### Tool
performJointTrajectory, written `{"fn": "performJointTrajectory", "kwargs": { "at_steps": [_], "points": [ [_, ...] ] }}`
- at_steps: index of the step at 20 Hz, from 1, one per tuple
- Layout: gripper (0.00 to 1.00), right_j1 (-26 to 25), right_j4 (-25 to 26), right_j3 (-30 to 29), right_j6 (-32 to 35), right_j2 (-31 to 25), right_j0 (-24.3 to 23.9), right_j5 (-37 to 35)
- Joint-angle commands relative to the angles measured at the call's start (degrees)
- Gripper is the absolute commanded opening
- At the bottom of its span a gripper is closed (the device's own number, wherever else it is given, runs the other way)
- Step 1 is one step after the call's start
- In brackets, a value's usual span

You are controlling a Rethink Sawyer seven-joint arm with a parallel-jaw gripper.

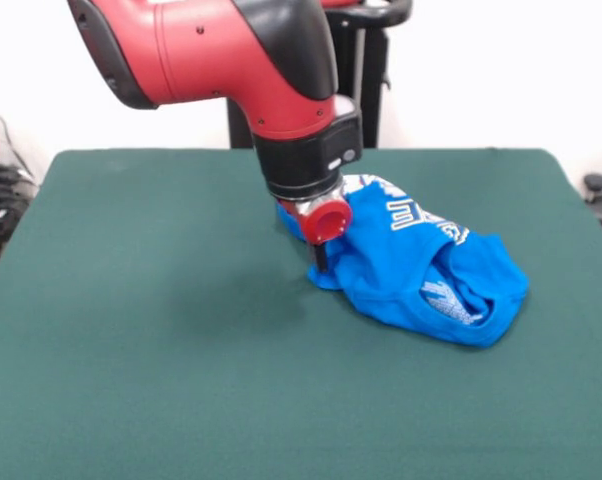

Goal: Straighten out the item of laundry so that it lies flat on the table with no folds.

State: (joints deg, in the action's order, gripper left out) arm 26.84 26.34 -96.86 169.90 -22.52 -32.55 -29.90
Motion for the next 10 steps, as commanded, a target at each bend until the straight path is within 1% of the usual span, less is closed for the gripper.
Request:
{"fn": "performJointTrajectory", "kwargs": {
  "at_steps": [1,7,9,10],
  "points": [
    [0.00,-4.95,-1.81,-0.07,-11.56,-5.34,0.28,-7.59],
    [0.00,-5.64,-0.36,0.41,-10.25,-4.80,1.14,-4.59],
    [0.00,-5.01,0.51,0.39,-9.50,-4.04,2.08,-3.62],
    [0.00,-4.28,1.58,0.89,-8.66,-2.75,3.28,-3.04]
  ]
}}
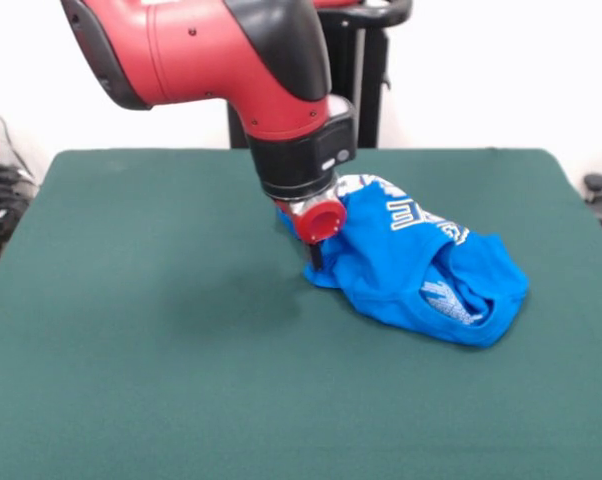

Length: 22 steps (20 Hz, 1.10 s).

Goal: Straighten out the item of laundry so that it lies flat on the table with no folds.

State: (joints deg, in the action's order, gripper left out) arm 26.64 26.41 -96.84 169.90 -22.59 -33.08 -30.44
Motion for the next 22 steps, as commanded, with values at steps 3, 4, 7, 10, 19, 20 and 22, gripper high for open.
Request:
{"fn": "performJointTrajectory", "kwargs": {
  "at_steps": [3,4,7,10,19,20,22],
  "points": [
    [0.00,-1.51,5.31,2.79,-4.73,2.51,8.91,-0.65],
    [0.00,-1.61,5.75,3.36,-4.51,3.09,9.49,-0.53],
    [0.00,-1.55,7.41,4.63,-4.70,4.85,10.83,-0.05],
    [0.00,0.32,10.72,6.41,-3.06,8.69,13.99,-0.05],
    [0.00,2.75,9.71,6.98,-5.37,9.30,14.06,-3.70],
    [0.00,3.15,9.42,7.12,-5.83,9.26,13.95,-4.35],
    [0.00,3.36,9.23,7.52,-6.48,9.25,13.83,-5.07]
  ]
}}
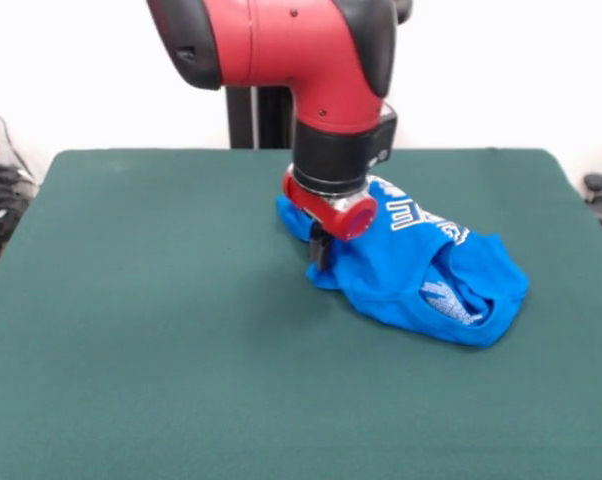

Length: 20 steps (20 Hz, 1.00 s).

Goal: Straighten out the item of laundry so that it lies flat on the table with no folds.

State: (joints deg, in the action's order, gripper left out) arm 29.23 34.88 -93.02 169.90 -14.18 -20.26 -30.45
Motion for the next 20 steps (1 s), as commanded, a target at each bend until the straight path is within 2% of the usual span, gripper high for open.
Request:
{"fn": "performJointTrajectory", "kwargs": {
  "at_steps": [1,7,20],
  "points": [
    [0.00,0.85,0.79,3.84,-6.52,0.99,1.13,-5.17],
    [0.00,1.96,1.93,4.99,-5.82,2.96,3.00,-5.86],
    [0.00,2.39,3.66,7.26,-8.10,5.48,3.09,-4.50]
  ]
}}
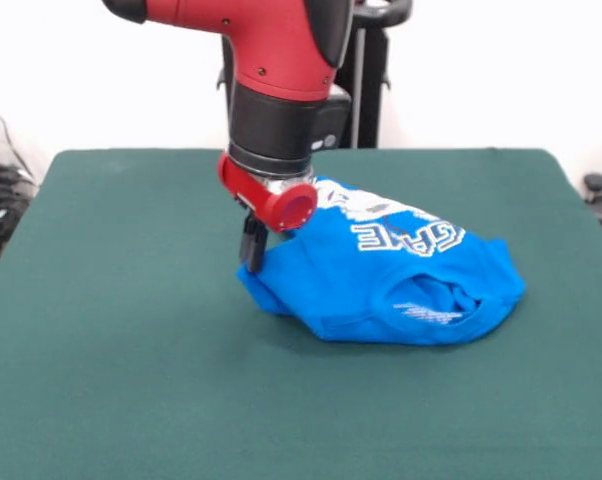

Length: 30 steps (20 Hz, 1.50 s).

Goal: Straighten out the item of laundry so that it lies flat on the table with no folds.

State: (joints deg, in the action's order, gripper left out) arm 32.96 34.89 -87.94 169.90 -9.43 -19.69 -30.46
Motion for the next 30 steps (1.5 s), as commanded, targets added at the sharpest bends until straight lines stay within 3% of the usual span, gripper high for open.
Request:
{"fn": "performJointTrajectory", "kwargs": {
  "at_steps": [1,16,21,30],
  "points": [
    [0.00,-1.57,4.01,2.40,-7.69,1.16,2.85,-4.00],
    [0.00,-1.43,7.52,4.16,-8.09,3.63,3.38,-1.85],
    [0.00,-1.73,7.37,5.53,-13.74,0.53,-1.46,-2.81],
    [0.00,-0.28,10.23,6.10,-18.40,0.31,-5.79,-1.65]
  ]
}}
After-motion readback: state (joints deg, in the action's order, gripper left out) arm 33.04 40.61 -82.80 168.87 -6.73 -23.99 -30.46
